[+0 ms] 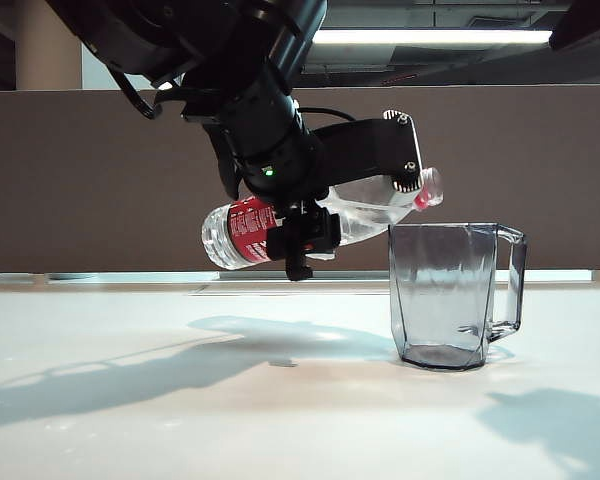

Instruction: Pick up the mineral water bottle with the left hand on the table and pour water into the mug until it's half full.

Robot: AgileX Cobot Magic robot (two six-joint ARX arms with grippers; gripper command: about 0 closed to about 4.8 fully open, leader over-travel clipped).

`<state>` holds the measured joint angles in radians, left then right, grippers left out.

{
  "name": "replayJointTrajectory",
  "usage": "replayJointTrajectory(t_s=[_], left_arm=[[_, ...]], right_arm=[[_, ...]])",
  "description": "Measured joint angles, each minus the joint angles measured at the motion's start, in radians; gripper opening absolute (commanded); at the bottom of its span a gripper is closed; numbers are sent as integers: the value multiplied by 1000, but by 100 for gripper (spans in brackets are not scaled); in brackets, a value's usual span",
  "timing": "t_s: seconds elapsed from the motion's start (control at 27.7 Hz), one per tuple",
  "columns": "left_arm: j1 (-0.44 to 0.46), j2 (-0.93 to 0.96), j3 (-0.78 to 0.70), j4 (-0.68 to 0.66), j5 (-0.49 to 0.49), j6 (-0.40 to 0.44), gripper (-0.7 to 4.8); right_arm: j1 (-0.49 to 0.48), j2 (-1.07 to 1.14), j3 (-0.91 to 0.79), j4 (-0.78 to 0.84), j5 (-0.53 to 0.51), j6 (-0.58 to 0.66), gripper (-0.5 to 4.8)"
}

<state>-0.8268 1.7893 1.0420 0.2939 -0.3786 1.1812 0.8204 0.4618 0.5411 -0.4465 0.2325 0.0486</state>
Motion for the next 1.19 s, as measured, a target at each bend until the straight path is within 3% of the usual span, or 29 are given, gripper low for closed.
replayJointTrajectory(t_s=[0.47, 1.19], left_arm=[[-2, -2, 0, 35, -31, 122, 241], [-2, -3, 4, 53, -38, 169, 241]], right_arm=[[0, 0, 0, 0, 0, 0, -2], [0, 0, 0, 0, 0, 0, -2]])
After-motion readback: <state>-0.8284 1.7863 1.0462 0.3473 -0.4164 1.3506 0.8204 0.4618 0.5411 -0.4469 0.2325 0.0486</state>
